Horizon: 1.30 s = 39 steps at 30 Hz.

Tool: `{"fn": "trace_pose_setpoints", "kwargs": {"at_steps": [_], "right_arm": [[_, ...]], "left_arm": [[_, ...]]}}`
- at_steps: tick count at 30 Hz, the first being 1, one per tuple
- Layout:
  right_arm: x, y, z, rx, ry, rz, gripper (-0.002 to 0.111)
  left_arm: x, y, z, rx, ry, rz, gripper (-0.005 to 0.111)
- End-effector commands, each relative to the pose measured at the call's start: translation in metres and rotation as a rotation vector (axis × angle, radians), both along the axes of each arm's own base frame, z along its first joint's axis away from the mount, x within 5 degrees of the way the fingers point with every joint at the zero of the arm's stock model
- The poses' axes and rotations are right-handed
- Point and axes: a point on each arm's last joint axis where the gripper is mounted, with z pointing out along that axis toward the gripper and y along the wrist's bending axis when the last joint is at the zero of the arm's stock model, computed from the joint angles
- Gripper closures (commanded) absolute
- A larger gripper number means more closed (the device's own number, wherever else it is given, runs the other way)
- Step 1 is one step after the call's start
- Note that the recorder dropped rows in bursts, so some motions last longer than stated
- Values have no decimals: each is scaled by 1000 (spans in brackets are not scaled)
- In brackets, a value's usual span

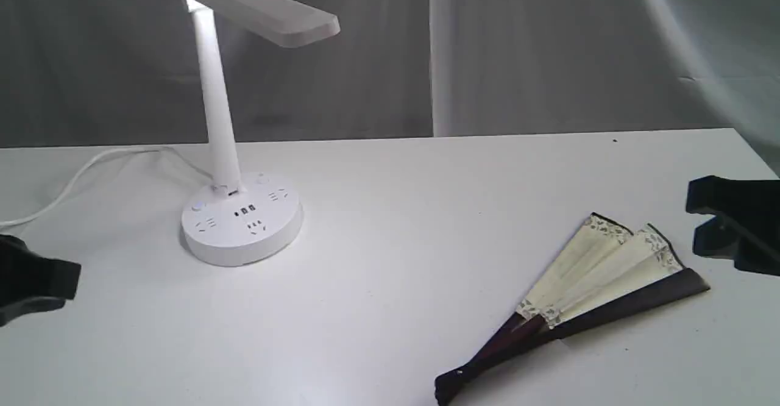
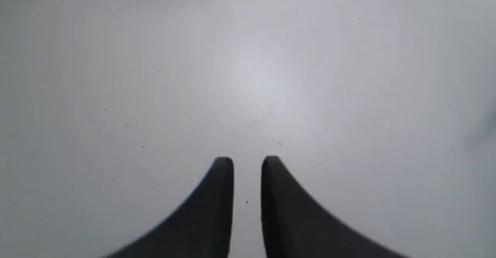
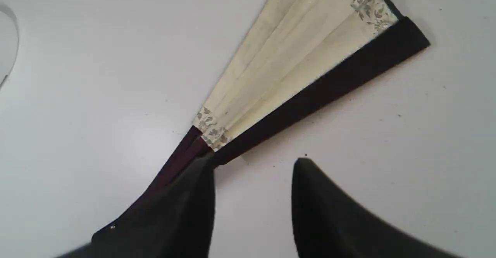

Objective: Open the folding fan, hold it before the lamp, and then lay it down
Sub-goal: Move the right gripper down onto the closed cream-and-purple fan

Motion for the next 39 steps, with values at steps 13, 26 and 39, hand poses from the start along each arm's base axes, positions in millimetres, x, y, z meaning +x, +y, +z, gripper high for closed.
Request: {"fn": "trace_pose_setpoints", "kwargs": {"at_steps": [13, 26, 39], "right_arm": [[76, 36, -30, -46, 88, 118, 62], [123, 33, -84, -20, -20, -58, 47], [128, 33, -136, -42, 109, -65, 46]], "left_arm": [[34, -35, -10, 92, 74, -97, 95], [37, -37, -12, 73, 69, -88, 95], [37, -37, -12, 73, 68, -88, 95]]}}
